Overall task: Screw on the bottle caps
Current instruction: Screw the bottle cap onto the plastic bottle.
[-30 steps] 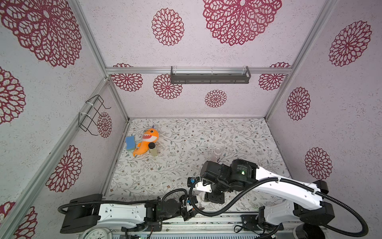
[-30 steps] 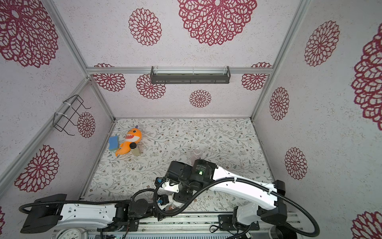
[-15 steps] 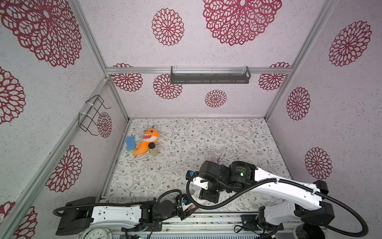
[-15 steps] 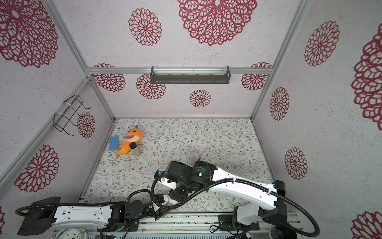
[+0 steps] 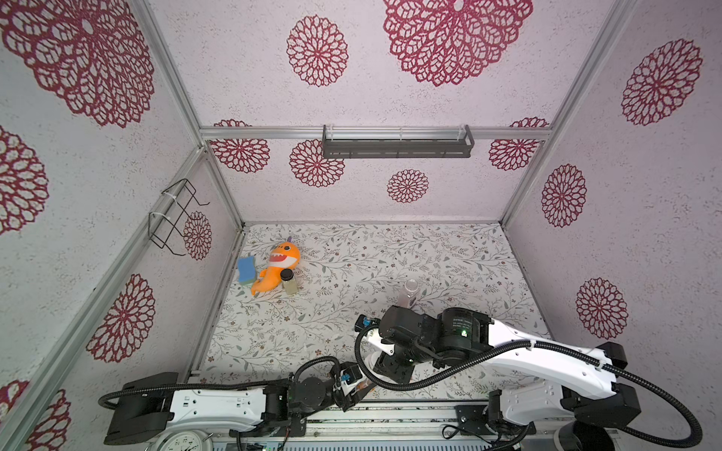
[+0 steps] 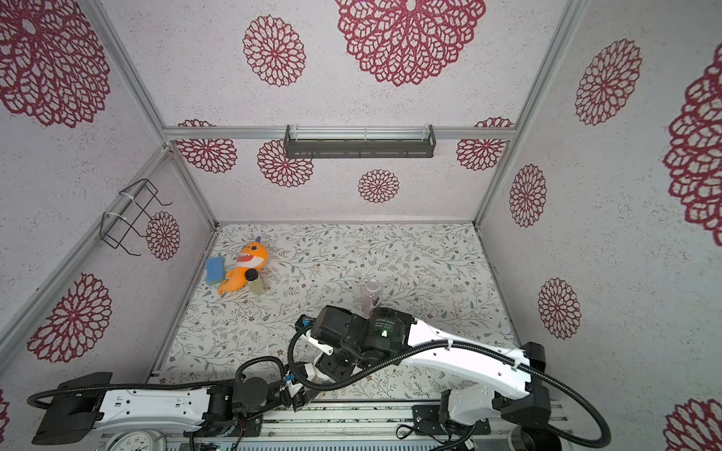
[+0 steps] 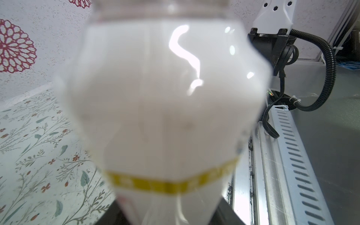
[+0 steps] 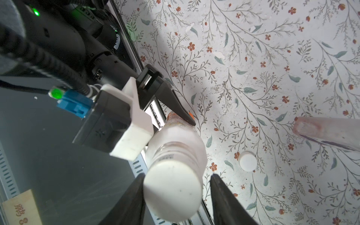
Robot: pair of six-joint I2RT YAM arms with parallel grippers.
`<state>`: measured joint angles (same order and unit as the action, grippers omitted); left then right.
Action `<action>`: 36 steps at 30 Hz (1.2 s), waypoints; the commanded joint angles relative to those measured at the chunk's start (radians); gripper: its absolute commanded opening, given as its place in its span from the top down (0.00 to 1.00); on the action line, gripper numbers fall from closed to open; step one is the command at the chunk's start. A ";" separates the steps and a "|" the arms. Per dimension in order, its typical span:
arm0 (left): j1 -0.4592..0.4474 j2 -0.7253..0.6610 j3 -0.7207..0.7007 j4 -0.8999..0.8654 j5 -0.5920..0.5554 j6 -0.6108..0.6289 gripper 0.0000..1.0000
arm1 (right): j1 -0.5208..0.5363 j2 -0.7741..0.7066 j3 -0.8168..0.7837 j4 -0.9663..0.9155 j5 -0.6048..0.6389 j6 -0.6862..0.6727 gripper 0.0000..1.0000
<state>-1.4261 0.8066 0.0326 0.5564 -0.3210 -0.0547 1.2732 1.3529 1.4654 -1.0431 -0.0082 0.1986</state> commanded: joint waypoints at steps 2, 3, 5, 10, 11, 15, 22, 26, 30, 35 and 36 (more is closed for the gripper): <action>-0.009 0.021 0.015 0.062 -0.003 0.013 0.48 | -0.002 -0.052 0.032 -0.030 0.019 -0.031 0.42; -0.007 0.024 0.017 0.061 -0.003 0.013 0.48 | -0.005 -0.055 0.047 -0.037 0.022 -0.034 0.42; -0.010 0.028 0.019 0.061 -0.001 0.010 0.48 | -0.017 -0.067 0.075 -0.036 0.013 -0.033 0.42; -0.009 0.014 0.015 0.062 -0.004 0.010 0.48 | -0.105 -0.102 0.049 -0.010 -0.031 -0.003 0.43; -0.008 0.008 0.012 0.062 -0.007 0.010 0.48 | -0.126 -0.110 0.026 0.000 -0.044 0.007 0.43; -0.009 -0.015 0.004 0.062 -0.009 0.007 0.48 | -0.163 -0.136 -0.031 0.044 -0.073 0.027 0.44; -0.011 -0.007 0.006 0.065 -0.009 0.008 0.48 | -0.162 -0.134 -0.028 0.095 -0.136 0.043 0.44; -0.010 -0.002 0.006 0.071 -0.013 0.010 0.48 | -0.163 -0.146 -0.041 0.121 -0.170 0.050 0.45; -0.011 -0.009 0.003 0.074 -0.018 0.013 0.49 | -0.163 -0.152 -0.100 0.117 -0.158 0.047 0.46; -0.010 -0.020 -0.002 0.079 -0.025 0.017 0.49 | -0.165 -0.173 -0.185 0.158 -0.135 0.057 0.46; -0.010 -0.020 -0.003 0.079 -0.024 0.018 0.49 | -0.165 -0.168 -0.191 0.162 -0.142 0.062 0.47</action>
<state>-1.4265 0.8051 0.0246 0.5583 -0.3286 -0.0513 1.1099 1.1984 1.2980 -0.8948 -0.1493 0.2390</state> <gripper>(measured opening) 0.516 0.534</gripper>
